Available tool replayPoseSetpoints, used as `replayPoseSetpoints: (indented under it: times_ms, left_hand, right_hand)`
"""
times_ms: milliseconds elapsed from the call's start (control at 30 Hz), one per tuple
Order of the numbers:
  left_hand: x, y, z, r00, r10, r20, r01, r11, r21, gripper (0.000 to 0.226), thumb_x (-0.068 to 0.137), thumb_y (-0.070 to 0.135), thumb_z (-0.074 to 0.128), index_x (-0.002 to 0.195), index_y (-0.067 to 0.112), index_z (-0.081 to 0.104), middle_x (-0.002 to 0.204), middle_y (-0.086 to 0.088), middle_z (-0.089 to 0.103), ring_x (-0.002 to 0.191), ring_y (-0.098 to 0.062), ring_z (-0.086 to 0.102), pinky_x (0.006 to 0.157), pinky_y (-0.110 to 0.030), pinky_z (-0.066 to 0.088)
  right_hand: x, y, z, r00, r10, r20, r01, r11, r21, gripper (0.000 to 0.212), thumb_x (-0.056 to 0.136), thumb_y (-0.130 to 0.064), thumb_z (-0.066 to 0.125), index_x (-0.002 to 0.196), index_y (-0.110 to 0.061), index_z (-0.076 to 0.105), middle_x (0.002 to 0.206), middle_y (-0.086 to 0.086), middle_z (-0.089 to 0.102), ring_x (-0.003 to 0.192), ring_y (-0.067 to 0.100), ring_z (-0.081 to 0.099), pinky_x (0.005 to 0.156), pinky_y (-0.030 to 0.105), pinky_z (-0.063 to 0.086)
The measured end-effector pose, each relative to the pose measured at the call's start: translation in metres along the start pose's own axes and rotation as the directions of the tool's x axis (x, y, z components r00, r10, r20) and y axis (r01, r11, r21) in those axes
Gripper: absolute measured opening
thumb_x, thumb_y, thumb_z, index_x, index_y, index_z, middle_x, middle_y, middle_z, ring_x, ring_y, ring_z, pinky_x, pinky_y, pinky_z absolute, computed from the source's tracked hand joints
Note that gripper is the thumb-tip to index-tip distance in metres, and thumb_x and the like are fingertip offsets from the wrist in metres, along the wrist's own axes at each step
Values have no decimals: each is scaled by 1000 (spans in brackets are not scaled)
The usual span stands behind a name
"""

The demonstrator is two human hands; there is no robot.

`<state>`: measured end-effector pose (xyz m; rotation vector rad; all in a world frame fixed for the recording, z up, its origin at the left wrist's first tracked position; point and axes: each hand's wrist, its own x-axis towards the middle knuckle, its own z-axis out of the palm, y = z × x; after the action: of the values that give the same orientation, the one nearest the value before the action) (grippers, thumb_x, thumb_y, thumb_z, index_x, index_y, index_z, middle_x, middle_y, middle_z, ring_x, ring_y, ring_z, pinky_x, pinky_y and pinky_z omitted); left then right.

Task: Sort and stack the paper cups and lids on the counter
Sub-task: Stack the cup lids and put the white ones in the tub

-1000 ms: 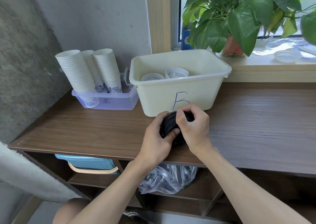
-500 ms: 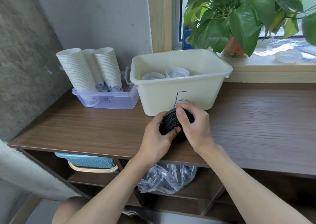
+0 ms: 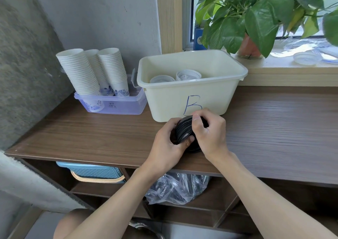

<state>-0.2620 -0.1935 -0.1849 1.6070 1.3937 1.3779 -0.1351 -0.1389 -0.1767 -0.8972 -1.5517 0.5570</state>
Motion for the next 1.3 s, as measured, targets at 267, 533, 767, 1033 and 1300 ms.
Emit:
replayPoseSetpoints:
  times_ms: [267,533,767,1033,1300]
  left_hand:
    - [3,0,-4,996,-62,-69,59,998,-32,43,89,16,77,130,15,61,124,0,67,118,-12,62,100,-26,48]
    - [3,-1,-6,992,-100,-73,89,987,-137,39,84,45,72,116,25,62,110,12,74,107,-5,68,90,-20,51]
    - [6,-7,-6,991,-118,-62,104,975,-196,45,81,26,80,121,13,66,111,2,76,106,-13,71,94,-32,55]
    - [5,-4,-5,998,-53,-27,49,991,-121,34,85,13,78,114,25,65,108,8,75,105,-6,70,93,-21,52]
    - [8,-5,-5,999,-36,-12,35,997,-74,32,88,-4,73,116,9,65,104,9,73,96,7,67,85,-8,46]
  right_hand:
    - [0,-9,-1,986,85,146,-100,990,100,40,78,-45,55,99,-12,67,94,0,69,90,8,63,83,23,49]
    - [1,-8,-1,966,134,220,-150,987,59,54,72,-46,72,115,-14,65,109,-1,66,101,5,62,91,17,46]
    - [-1,-8,-2,985,101,142,-108,993,41,49,74,-51,65,104,-12,67,98,-4,69,93,3,64,83,18,48]
    - [-1,-6,-2,979,90,181,-102,993,55,43,70,-48,67,96,-14,67,90,1,69,85,9,65,77,18,50]
    - [-3,0,3,988,92,123,-98,994,47,34,69,-43,75,87,-17,61,72,-8,66,68,1,63,65,12,47]
